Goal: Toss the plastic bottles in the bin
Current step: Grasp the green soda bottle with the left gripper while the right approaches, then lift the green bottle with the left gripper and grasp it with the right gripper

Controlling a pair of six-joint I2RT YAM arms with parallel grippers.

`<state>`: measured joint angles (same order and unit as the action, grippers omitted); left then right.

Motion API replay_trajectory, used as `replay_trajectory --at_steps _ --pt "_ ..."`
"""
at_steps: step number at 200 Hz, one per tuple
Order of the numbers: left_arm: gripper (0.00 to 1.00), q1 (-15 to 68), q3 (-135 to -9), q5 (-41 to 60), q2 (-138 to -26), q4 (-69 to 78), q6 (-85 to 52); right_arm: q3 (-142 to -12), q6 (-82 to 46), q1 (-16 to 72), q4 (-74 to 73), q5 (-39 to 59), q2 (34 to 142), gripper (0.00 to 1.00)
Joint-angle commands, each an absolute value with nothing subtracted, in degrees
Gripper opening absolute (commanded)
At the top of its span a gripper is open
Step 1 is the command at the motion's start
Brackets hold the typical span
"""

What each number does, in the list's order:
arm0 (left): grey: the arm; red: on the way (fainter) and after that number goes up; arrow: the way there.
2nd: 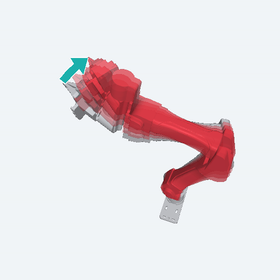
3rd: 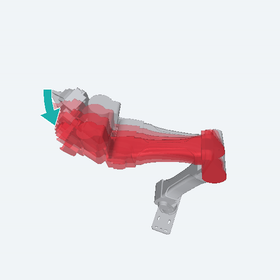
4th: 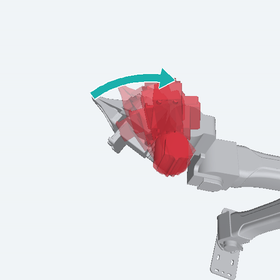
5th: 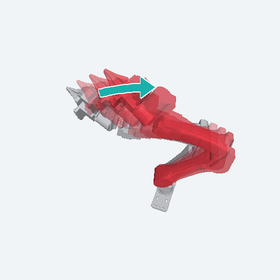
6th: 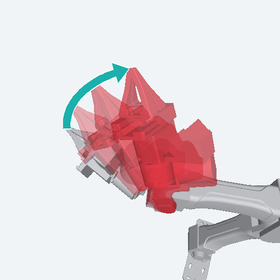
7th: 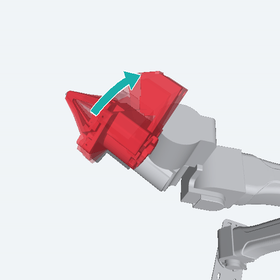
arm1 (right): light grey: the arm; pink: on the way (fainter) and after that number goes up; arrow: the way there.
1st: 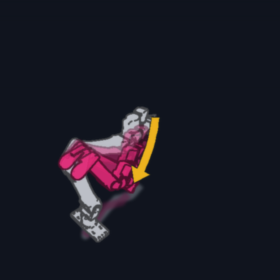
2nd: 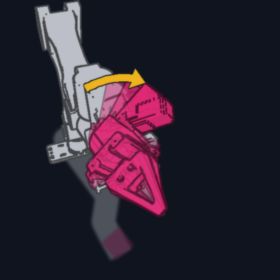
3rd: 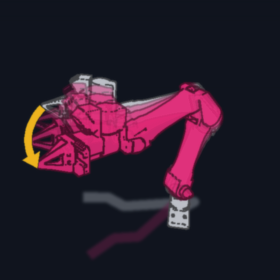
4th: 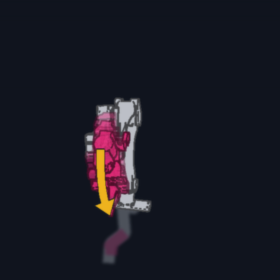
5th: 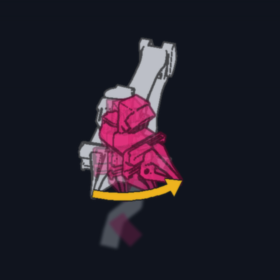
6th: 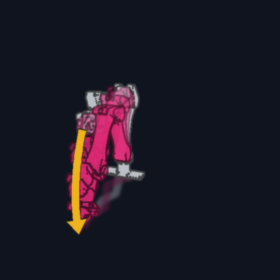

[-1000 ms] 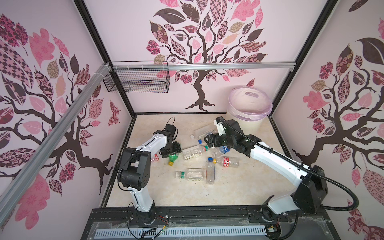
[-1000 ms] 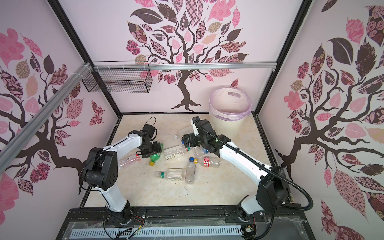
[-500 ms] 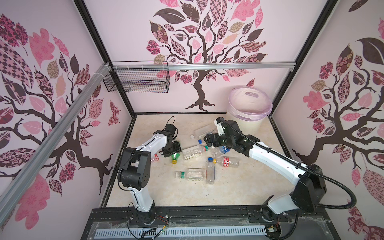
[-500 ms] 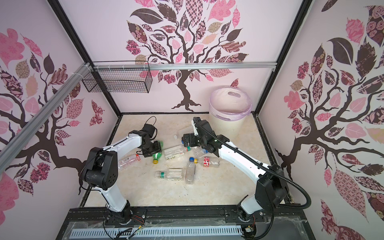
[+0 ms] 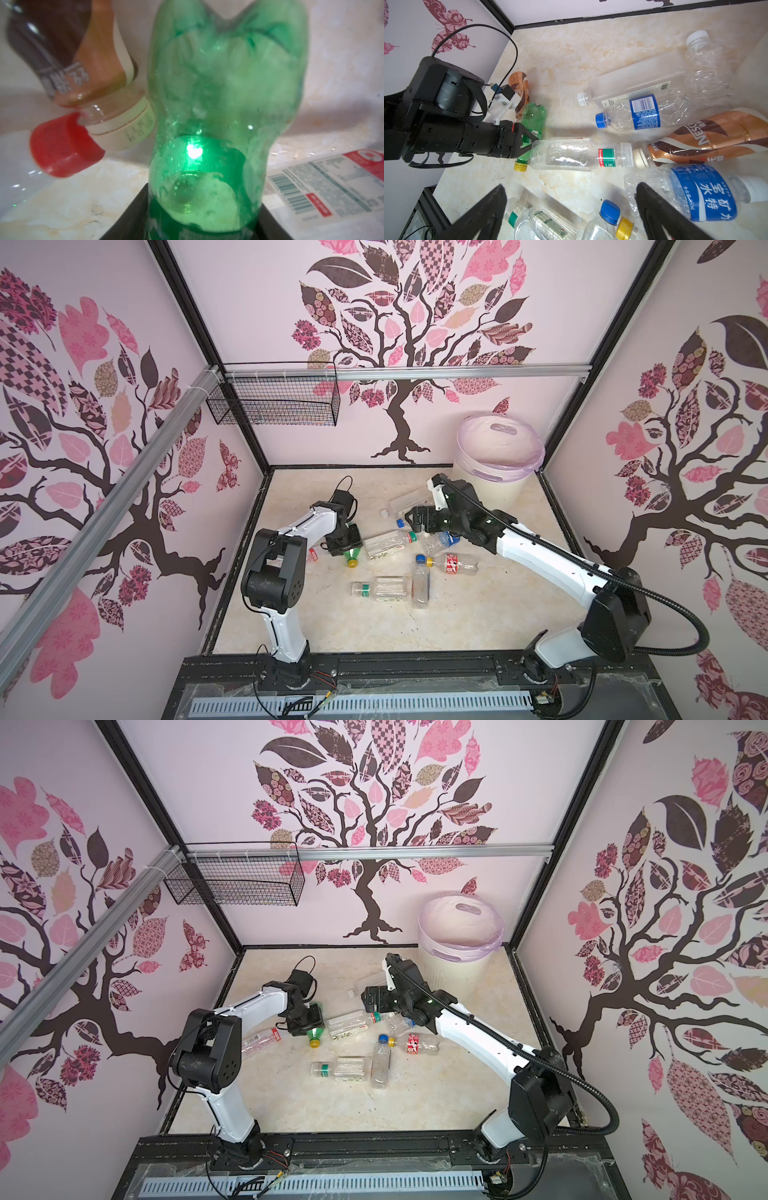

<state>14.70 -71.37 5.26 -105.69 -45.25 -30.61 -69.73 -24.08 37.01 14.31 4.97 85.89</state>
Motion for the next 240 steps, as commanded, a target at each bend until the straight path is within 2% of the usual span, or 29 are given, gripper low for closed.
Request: replay_trajectory --at_steps 1,58,96,124,173,240 --pt "0.54 14.6 -72.1 5.2 -105.0 -45.4 -30.2 -69.4 -25.2 37.3 13.7 5.9 86.9 0.99" --pt "0.48 14.6 -70.2 8.4 -95.9 -41.5 -28.6 -70.2 -28.8 37.3 13.5 5.8 85.4 1.0" --pt "0.49 15.3 -65.0 17.5 -83.6 -30.9 -26.6 -73.2 -32.2 36.8 14.2 5.1 83.7 0.99" --pt "0.49 17.8 -63.5 18.9 -77.9 -27.0 -25.1 -75.9 -35.7 33.8 12.9 8.8 82.5 1.0" --pt "0.49 25.0 -64.8 19.0 -73.9 -22.1 -21.1 -85.6 -35.0 33.7 15.3 10.9 85.6 0.98" --pt "0.51 25.5 -61.4 21.4 -71.0 -17.4 -21.6 -87.7 -32.7 38.2 14.9 11.3 87.6 0.91"
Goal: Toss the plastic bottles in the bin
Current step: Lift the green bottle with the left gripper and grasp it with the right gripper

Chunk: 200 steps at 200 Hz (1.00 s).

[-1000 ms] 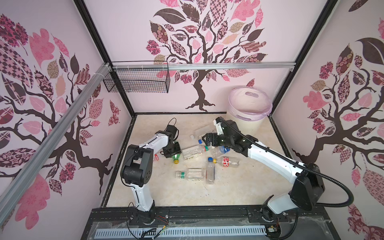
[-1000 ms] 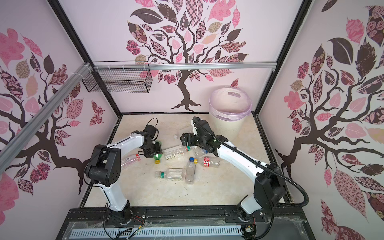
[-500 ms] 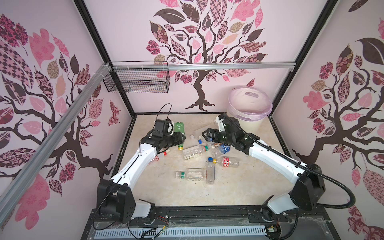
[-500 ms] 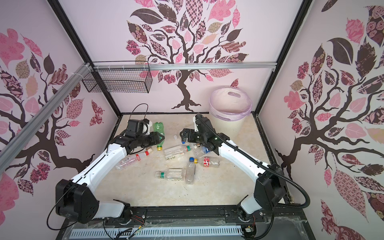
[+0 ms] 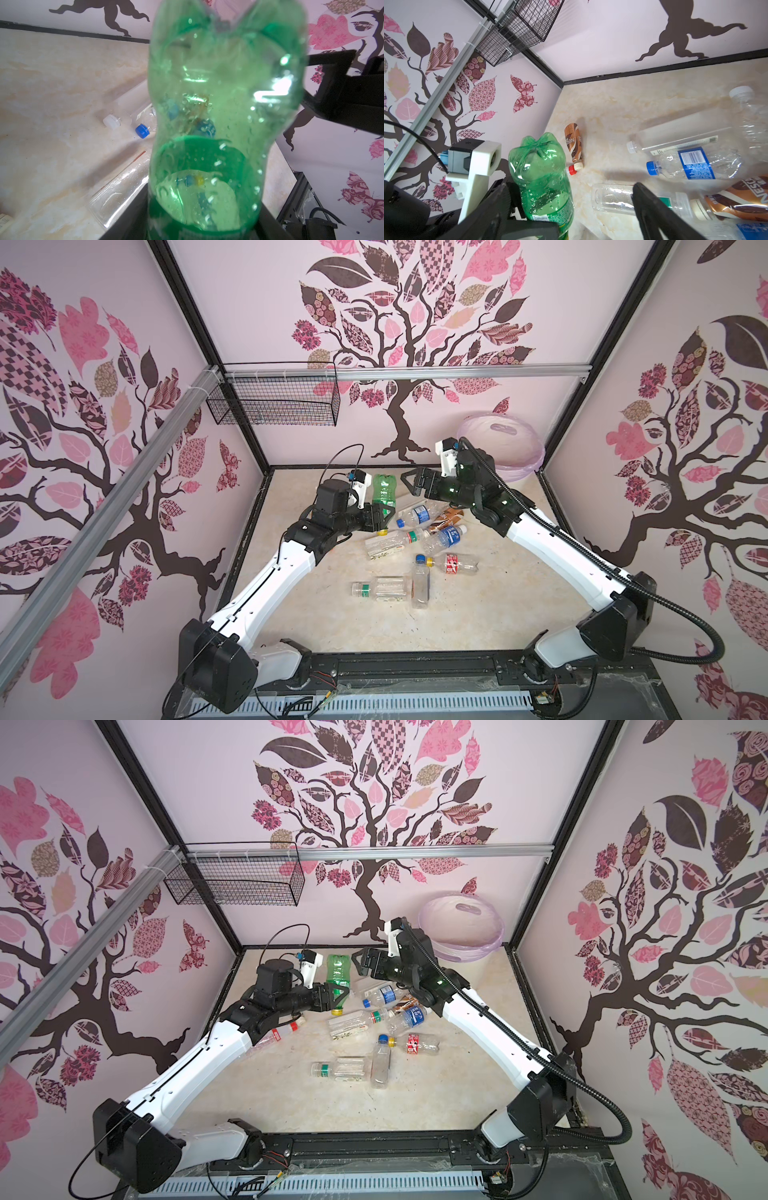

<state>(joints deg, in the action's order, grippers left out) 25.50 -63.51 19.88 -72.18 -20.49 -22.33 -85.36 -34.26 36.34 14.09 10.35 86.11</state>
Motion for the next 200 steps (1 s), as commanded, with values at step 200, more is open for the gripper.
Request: replay_trajectory --at_steps 200 --pt "0.52 25.8 -59.9 23.8 -70.6 -15.1 -24.2 -95.7 -31.4 41.2 15.0 13.3 98.9 0.61"
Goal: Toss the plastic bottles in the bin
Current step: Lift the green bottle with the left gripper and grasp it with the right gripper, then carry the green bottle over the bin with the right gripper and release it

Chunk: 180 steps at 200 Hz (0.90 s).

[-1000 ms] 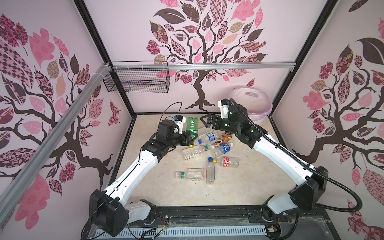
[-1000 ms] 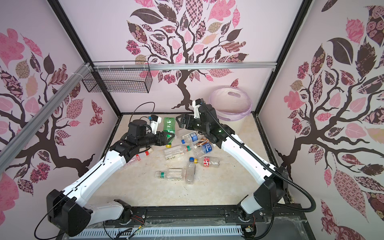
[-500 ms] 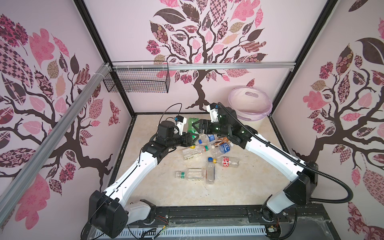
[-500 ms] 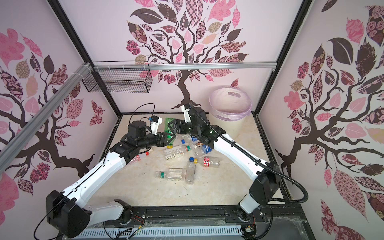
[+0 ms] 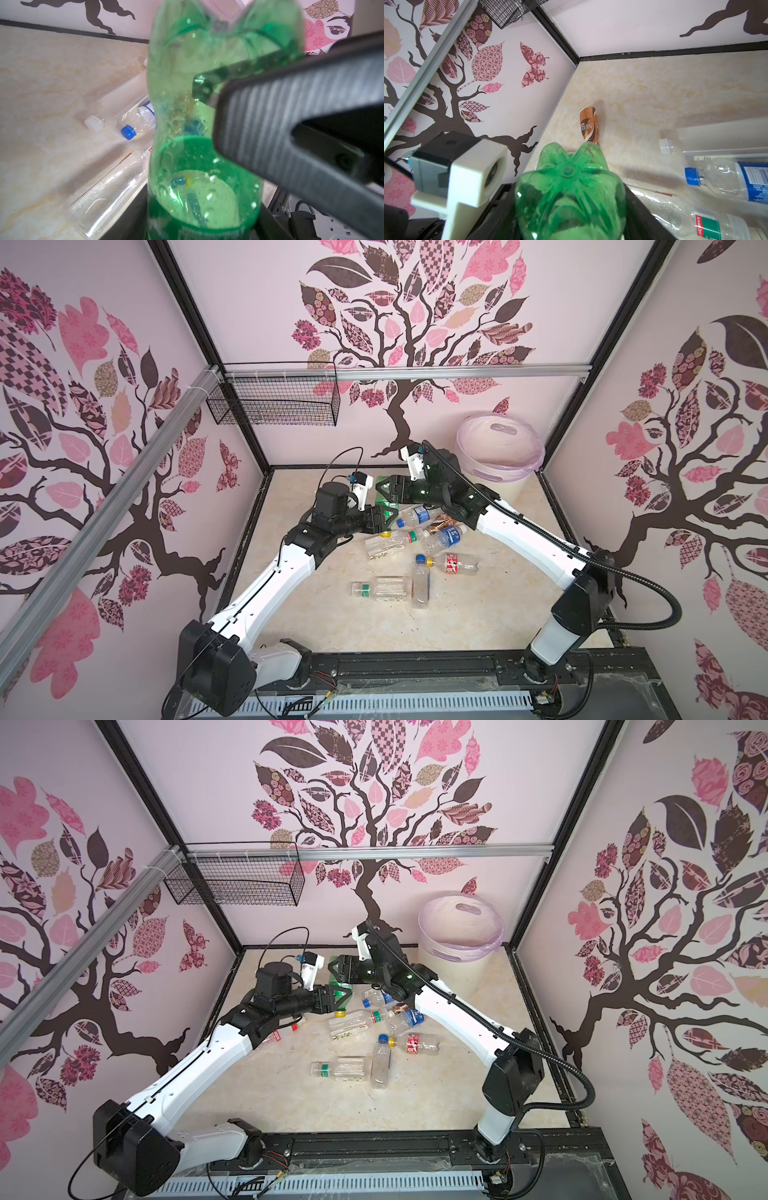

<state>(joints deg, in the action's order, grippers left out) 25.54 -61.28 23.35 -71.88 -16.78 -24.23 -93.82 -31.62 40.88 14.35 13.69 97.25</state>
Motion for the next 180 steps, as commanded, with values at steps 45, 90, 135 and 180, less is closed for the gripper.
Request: replay_trajectory --at_steps 45,90,135,180 --pt "0.57 25.8 -59.7 23.6 -70.3 -15.0 -24.3 -95.3 -30.4 41.2 15.3 11.3 98.4 0.5" --pt "0.71 25.8 -59.2 22.0 -68.9 -15.7 -23.8 -98.4 -25.6 40.1 18.7 4.6 97.9 0.5" --pt "0.91 26.0 -60.2 20.5 -67.4 -17.1 -23.3 -105.7 -20.8 34.7 23.4 -0.2 96.2 0.48" --pt "0.98 27.3 -69.7 20.4 -68.3 -18.2 -25.1 -117.6 -8.6 31.8 26.0 -14.7 95.5 0.48"
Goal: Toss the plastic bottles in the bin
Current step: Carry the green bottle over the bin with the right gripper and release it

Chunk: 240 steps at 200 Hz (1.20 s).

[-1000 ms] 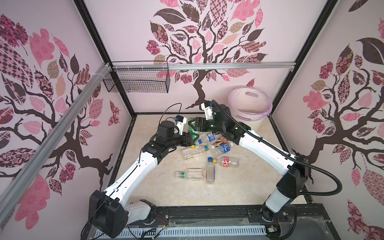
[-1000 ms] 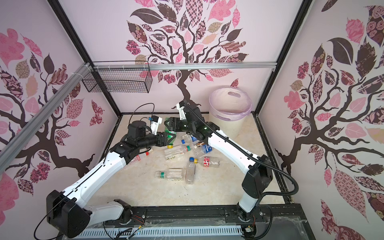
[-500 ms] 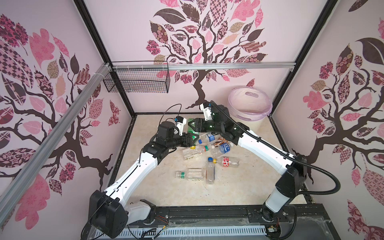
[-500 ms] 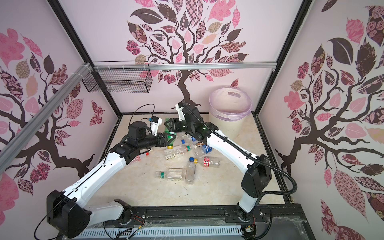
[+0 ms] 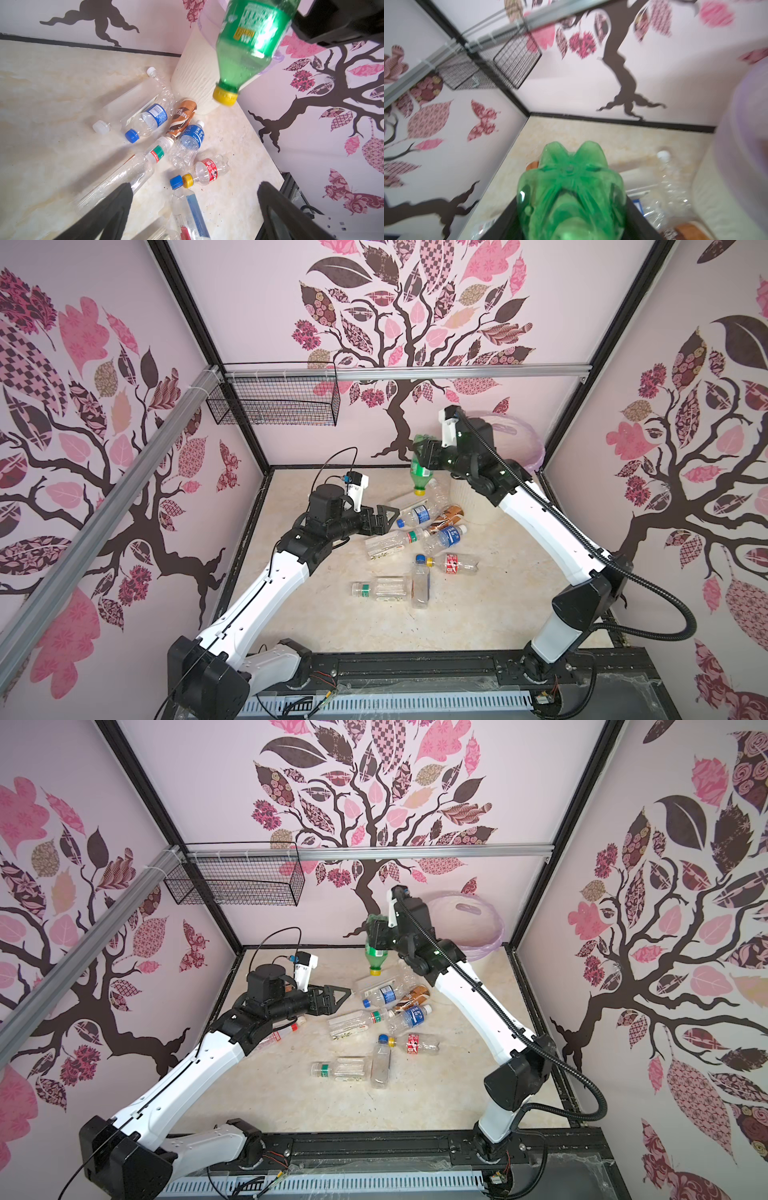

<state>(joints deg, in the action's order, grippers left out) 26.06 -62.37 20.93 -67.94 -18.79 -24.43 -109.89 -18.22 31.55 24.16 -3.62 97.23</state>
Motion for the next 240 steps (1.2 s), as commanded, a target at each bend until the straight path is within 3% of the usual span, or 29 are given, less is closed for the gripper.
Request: replay_trajectory --at_steps 1,36,103,139,149,169,183,216,240 --pt "0.98 27.3 -70.1 20.4 -68.3 -18.2 -25.1 -118.0 -8.3 31.8 26.0 -15.1 95.5 0.48" --pt "0.98 29.2 -78.9 19.7 -71.1 -19.5 -24.9 -124.2 2.7 31.7 19.5 -24.8 93.0 0.48" --pt "0.98 30.0 -87.7 18.9 -73.3 -21.7 -23.1 -126.3 16.7 31.5 6.6 -30.8 87.3 0.52" --pt "0.98 30.1 -86.6 19.8 -73.6 -21.5 -24.3 -126.1 6.3 21.6 16.6 -30.2 92.9 0.52" --pt "0.98 30.1 -86.0 19.8 -73.3 -21.7 -24.4 -126.7 3.1 18.7 20.1 -29.7 95.7 0.59" --pt "0.98 30.1 -85.1 19.1 -72.1 -23.0 -24.0 -144.0 1.3 16.9 38.1 -30.6 107.3 0.98" --pt "0.98 30.1 -84.2 18.5 -71.1 -23.2 -23.9 -157.0 0.0 16.9 45.4 -29.3 112.8 0.99" --pt "0.98 30.1 -83.6 18.5 -70.2 -24.4 -24.0 -144.1 -3.2 17.1 34.4 -28.0 102.6 1.0" --pt "0.98 30.1 -82.3 18.5 -69.4 -23.7 -24.3 -148.0 -3.2 17.1 35.7 -26.9 103.5 0.99"
